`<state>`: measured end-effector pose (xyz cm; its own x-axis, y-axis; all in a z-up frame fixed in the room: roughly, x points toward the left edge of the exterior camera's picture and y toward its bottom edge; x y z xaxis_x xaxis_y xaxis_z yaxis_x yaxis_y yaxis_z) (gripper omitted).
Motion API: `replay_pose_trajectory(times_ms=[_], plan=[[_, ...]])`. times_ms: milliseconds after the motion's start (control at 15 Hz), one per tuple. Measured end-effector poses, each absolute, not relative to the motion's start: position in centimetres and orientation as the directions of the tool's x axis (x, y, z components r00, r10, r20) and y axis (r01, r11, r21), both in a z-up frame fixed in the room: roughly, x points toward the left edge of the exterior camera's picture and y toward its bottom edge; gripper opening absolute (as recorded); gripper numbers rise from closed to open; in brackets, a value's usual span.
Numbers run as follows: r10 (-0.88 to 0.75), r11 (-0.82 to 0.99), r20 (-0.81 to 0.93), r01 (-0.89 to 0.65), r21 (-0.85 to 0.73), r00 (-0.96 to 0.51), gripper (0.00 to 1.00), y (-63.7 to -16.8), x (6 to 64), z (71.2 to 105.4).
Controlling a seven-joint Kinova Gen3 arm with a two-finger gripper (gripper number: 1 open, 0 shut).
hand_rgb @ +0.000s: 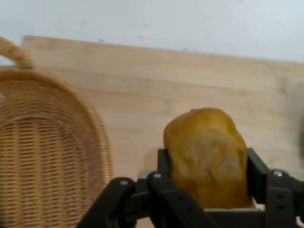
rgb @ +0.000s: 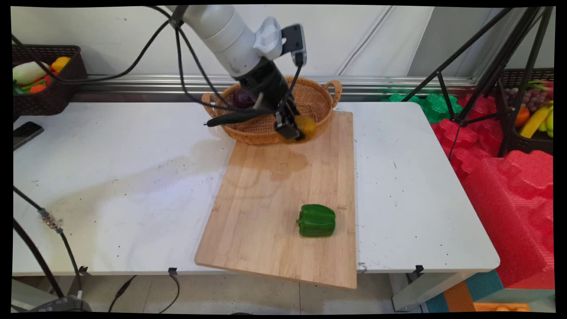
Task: Place the picked object on the cutting board
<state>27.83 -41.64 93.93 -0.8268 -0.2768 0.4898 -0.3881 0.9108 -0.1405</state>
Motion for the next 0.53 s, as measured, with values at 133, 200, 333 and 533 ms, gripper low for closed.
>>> replay_pose_trajectory(times_ms=[133,200,333,533], plan=[[-0.256,0.925,0.475,-0.356,-0.132,-0.842,0.0,-41.1,27.7,93.4],[-0.244,0.933,0.466,-0.337,-0.126,-0.851,0.0,-40.9,27.7,92.9],[-0.224,0.944,0.451,-0.308,-0.12,-0.864,0.0,-40.8,27.5,92.1],[-0.187,0.962,0.426,-0.254,-0.104,-0.885,0.0,-41.0,27.1,90.1]])
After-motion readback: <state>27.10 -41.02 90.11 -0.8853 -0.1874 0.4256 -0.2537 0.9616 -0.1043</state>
